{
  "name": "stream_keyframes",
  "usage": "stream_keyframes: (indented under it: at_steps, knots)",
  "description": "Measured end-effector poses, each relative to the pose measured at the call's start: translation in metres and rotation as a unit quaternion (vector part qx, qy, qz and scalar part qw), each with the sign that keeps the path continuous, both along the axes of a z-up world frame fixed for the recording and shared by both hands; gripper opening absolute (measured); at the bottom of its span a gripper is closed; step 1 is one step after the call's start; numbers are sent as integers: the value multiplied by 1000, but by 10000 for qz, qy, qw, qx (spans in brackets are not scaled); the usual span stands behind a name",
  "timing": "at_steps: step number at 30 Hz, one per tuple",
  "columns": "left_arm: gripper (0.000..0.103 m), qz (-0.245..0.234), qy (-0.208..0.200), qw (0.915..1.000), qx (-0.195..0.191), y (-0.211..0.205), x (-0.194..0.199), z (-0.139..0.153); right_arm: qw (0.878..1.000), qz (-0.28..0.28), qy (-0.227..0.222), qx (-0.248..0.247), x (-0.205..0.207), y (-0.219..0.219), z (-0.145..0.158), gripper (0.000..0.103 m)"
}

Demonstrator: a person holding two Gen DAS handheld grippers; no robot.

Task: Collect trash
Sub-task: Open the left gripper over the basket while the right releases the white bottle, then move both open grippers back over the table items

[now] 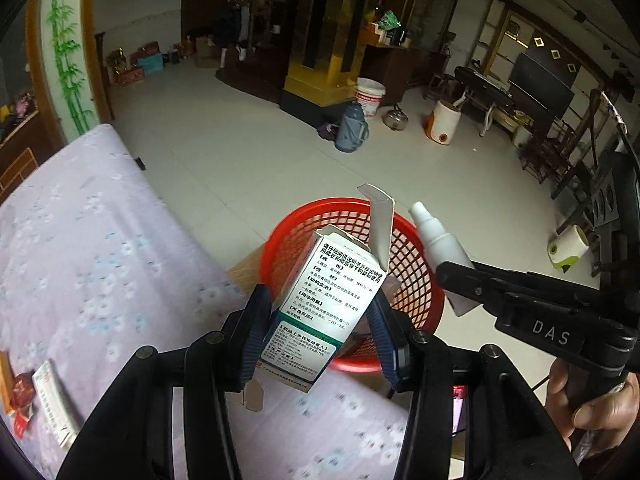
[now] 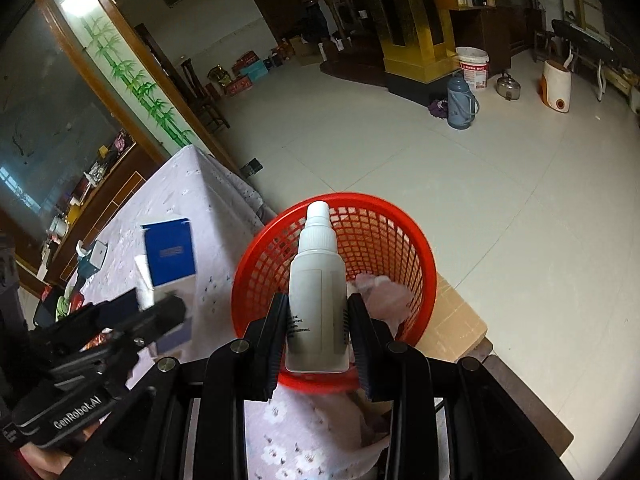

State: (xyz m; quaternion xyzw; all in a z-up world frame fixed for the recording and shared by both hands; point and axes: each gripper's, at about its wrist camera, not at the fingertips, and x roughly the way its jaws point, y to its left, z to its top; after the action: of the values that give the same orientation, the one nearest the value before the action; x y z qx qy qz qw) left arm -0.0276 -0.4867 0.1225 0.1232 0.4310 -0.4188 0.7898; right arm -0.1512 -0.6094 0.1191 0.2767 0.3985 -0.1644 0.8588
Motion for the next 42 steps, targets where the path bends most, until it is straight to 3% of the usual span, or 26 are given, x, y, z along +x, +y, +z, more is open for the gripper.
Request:
stream_keyframes:
  at_steps: [6,8,10,15,19,23,26,29,42]
  knots:
    - [48,-10,198,9998,29,-30,16,-12,10000,-12,89,-31,19,-16,-4,33]
    - [53,12,295,9996,25,-32,20,-15,9999,-40,114,-111,25,-22,-3,37]
    - [60,59,334,9994,-60,-30,22,-14,9997,-97,145,-143,26,-28,-1,43]
    - [61,175,319,9993,-130,-15,21,-10,9993,-20,81,-352,22,-27,7,44]
    - [61,313,287,9990,-169,7,14,-7,9974,193,82,-691,20,-3,14,47]
    - [61,443,105,9989,-140,35,5,-2,9930,353,101,-1123,19,27,19,72]
    - [61,580,-33,9982,-147,57,-1,1,9874,508,113,-1491,19,58,23,76]
    - [61,749,-77,9971,-137,81,-6,2,9858,664,-5,-1540,17,81,26,82]
    - [60,1629,-133,9865,-71,200,-16,-3,9768,1441,25,-1586,31,185,7,80]
